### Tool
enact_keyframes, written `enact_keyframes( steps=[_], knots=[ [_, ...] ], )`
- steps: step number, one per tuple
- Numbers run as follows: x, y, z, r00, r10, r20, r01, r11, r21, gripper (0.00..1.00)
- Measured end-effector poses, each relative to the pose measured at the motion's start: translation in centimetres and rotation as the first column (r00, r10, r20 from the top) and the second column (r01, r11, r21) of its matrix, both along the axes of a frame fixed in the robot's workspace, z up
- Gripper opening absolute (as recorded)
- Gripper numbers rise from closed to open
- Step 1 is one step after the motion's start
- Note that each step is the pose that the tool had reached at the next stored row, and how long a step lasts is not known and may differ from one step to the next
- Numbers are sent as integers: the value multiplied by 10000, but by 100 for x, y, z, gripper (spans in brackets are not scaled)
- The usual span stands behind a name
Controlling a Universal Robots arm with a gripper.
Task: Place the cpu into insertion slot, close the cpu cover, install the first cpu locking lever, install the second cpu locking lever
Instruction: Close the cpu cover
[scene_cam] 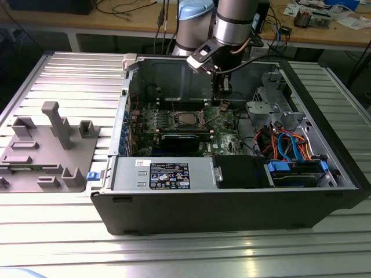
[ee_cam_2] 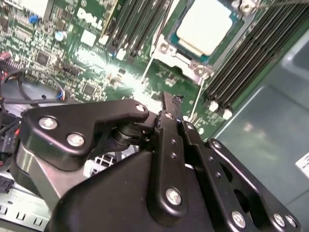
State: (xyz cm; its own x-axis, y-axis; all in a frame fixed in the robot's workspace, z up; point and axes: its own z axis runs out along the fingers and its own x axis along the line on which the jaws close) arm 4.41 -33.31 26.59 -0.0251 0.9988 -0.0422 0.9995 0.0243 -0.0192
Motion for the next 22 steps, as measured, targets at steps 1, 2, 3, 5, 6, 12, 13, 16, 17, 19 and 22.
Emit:
enact_keyframes(
  steps=[1, 2, 3, 5, 6, 12, 13, 16, 17, 19, 22],
  knots=[
    [32, 1, -2, 10000, -2, -1, 2, 10000, -1, 11],
    [55, 1, -4, 10000, -6, 0, 6, 10000, -1, 11],
    [79, 1, -5, 10000, -11, 0, 11, 10000, -1, 11],
    [128, 2, -9, 10000, -15, 0, 15, 10000, -1, 11],
    [154, 3, -13, 10000, -21, 1, 21, 10000, 1, 11],
    [329, 3, -58, 10000, -71, 0, 71, 10000, -2, 11],
    [337, 3, -73, 10000, -73, 1, 73, 10000, -1, 11],
    [349, 3, -141, 10000, -73, 0, 73, 10000, 1, 11],
    [349, 3, -160, 10000, -75, 0, 75, 10000, -1, 11],
    [349, 2, -170, 10000, -74, 0, 74, 10000, -2, 11],
    [322, 3, -170, 10000, -72, 0, 72, 10000, 36, 11]
  ],
)
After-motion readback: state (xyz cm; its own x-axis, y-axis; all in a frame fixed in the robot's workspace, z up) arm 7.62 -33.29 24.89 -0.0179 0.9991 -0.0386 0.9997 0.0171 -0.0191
